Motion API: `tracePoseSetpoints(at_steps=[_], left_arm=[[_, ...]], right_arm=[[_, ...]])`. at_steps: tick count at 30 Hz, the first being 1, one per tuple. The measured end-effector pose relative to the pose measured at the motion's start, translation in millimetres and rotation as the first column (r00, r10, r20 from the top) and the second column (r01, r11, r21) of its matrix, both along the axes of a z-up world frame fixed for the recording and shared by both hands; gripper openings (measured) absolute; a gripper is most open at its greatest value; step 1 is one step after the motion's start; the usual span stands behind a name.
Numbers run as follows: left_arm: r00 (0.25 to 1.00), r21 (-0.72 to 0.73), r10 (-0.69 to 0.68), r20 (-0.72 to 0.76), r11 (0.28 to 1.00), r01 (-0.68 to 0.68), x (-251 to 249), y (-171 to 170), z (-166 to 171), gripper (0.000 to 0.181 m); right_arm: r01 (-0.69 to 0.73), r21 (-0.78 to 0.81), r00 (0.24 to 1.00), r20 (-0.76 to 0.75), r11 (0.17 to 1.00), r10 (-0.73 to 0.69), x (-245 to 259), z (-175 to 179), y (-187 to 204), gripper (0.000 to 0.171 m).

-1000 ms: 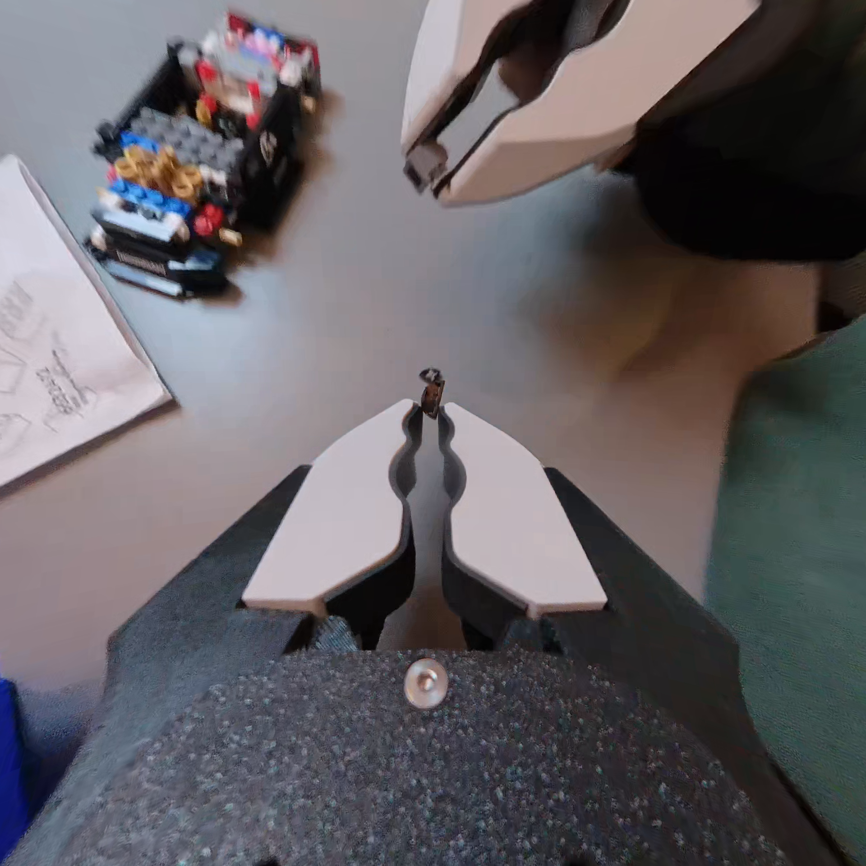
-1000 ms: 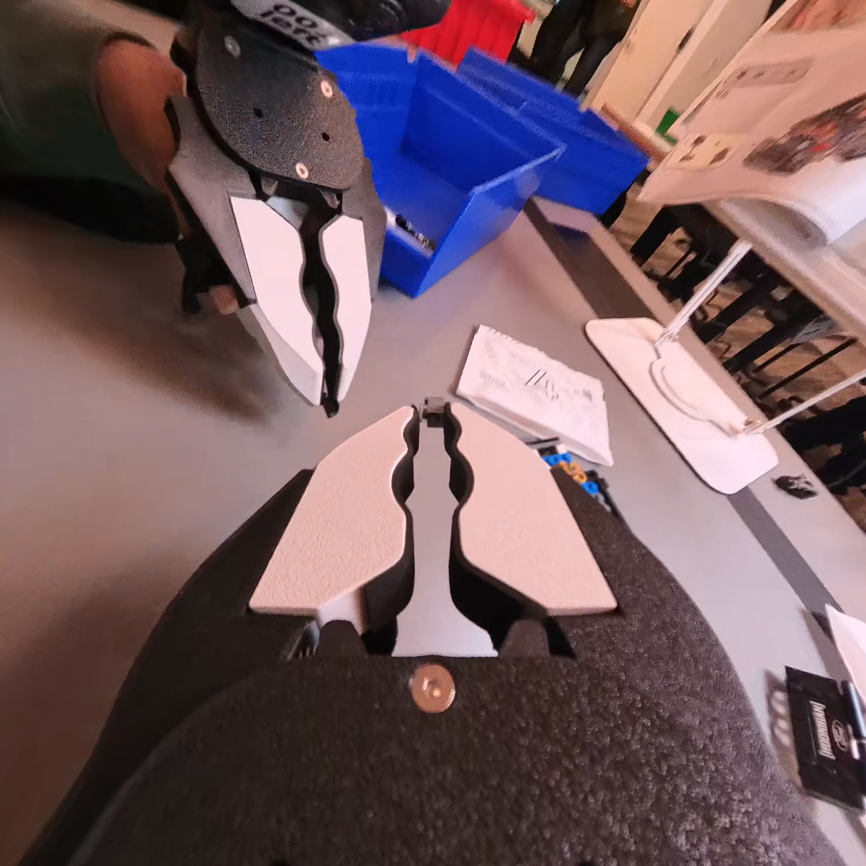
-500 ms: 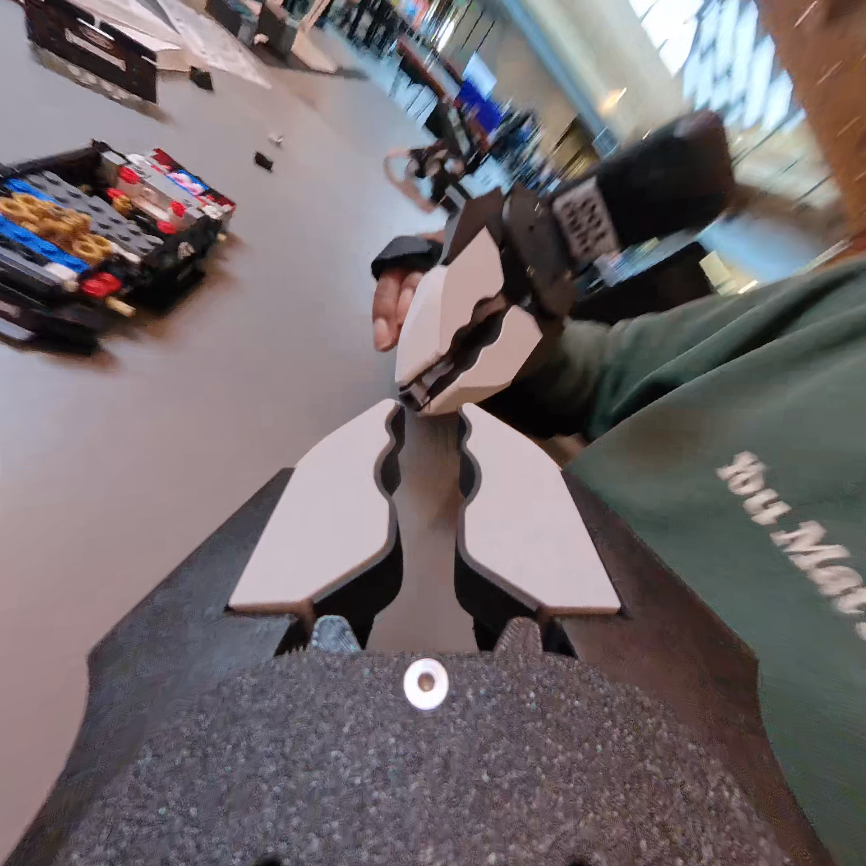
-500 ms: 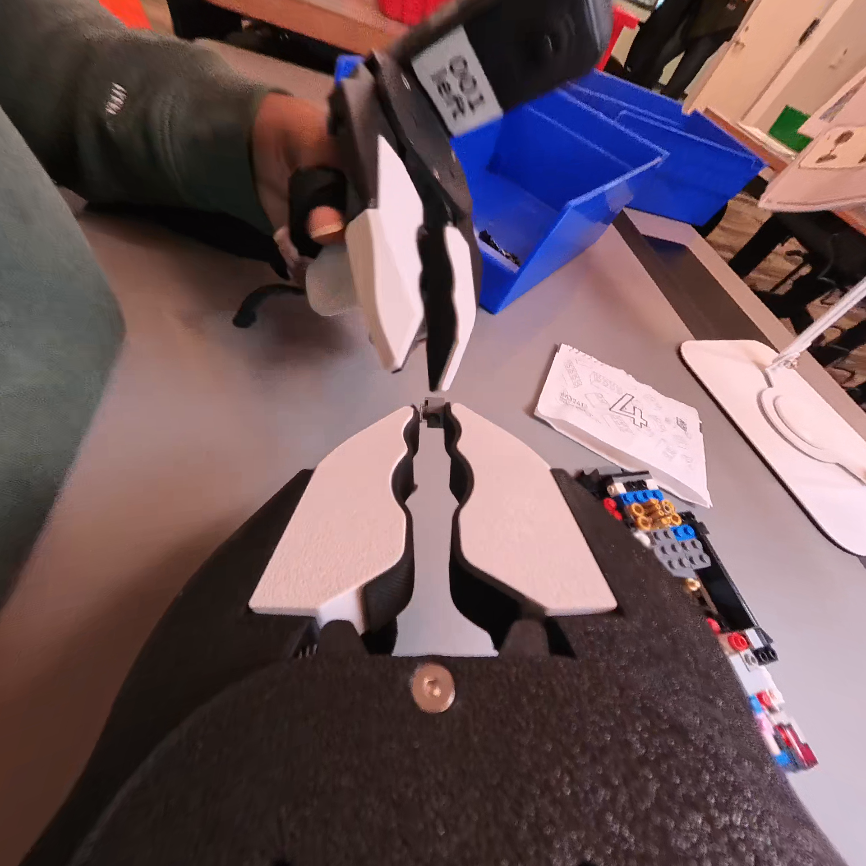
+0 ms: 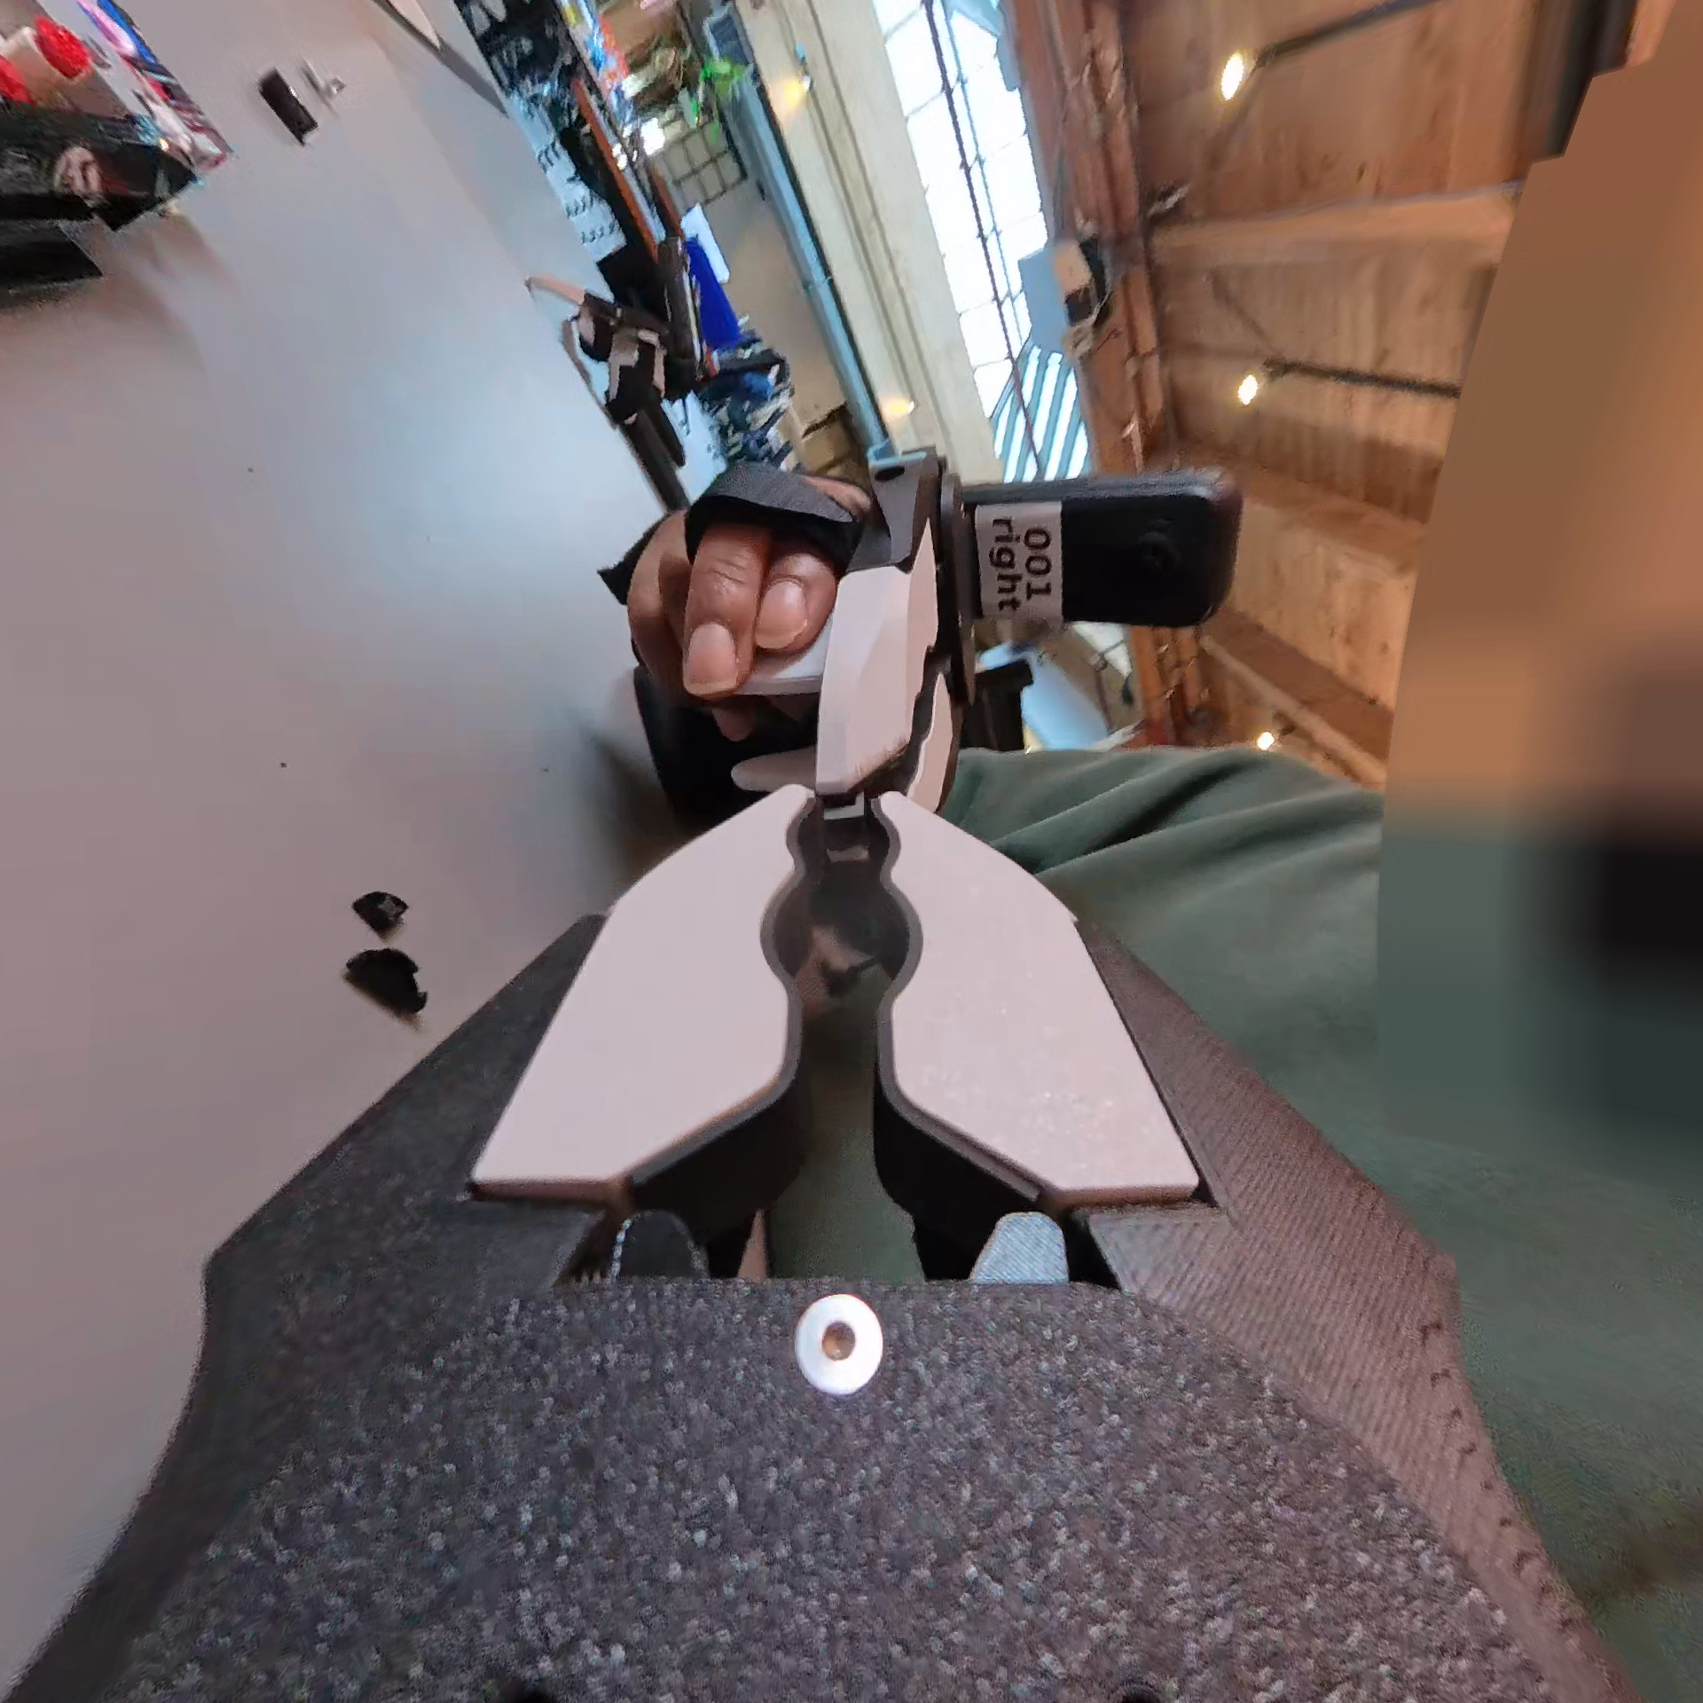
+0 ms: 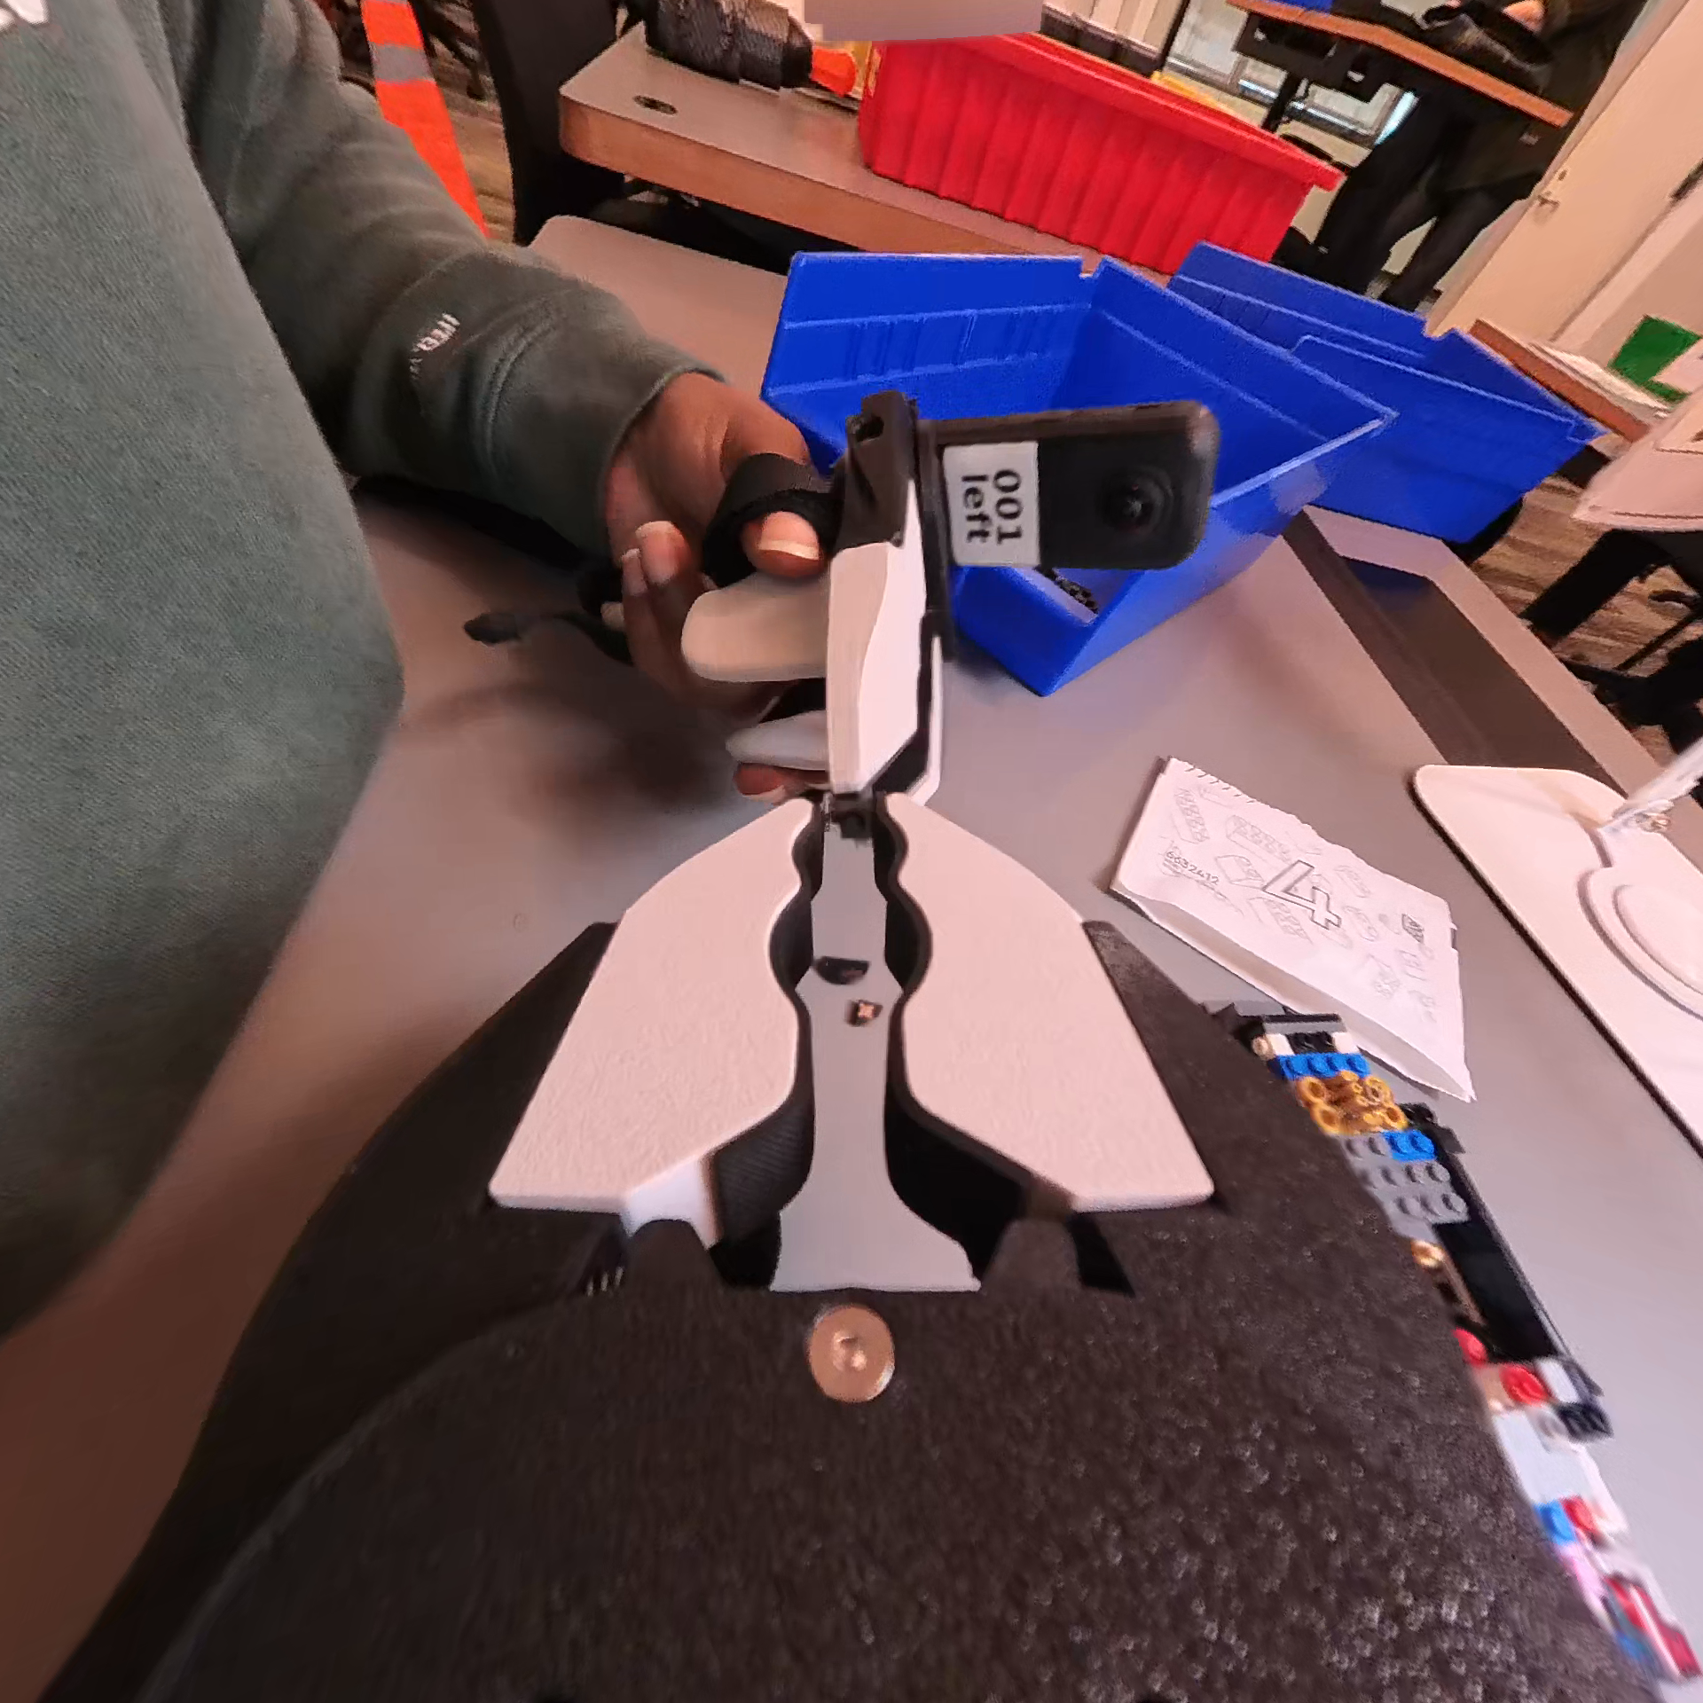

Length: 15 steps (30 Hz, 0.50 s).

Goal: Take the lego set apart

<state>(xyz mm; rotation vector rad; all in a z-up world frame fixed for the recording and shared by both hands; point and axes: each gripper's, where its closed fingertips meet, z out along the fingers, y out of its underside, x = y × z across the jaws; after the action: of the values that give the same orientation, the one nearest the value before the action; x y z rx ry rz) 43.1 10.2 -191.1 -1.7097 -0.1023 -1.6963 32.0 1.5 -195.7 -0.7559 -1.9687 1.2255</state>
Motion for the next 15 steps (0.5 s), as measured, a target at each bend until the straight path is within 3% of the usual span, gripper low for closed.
tracePoseSetpoints(at_steps=[6, 9, 15], left_arm=[[0.98, -0.013, 0.093, 0.176, 0.996, -0.092, -16, 8, 12, 0.008], [0.963, -0.02, 0.166, 0.211, 0.986, -0.165, -27, 14, 15, 0.008], [0.946, -0.04, 0.217, 0.242, 0.976, -0.214, -29, 19, 14, 0.008]], right_arm=[[0.142, 0.008, 0.988, -0.058, 0.99, -0.142, -9, 9, 24, 0.001], [0.141, 0.002, 0.987, -0.073, 0.99, -0.14, -10, 11, 18, 0.007], [0.274, 0.08, 0.952, -0.167, 0.958, -0.258, -25, 17, 20, 0.015]])
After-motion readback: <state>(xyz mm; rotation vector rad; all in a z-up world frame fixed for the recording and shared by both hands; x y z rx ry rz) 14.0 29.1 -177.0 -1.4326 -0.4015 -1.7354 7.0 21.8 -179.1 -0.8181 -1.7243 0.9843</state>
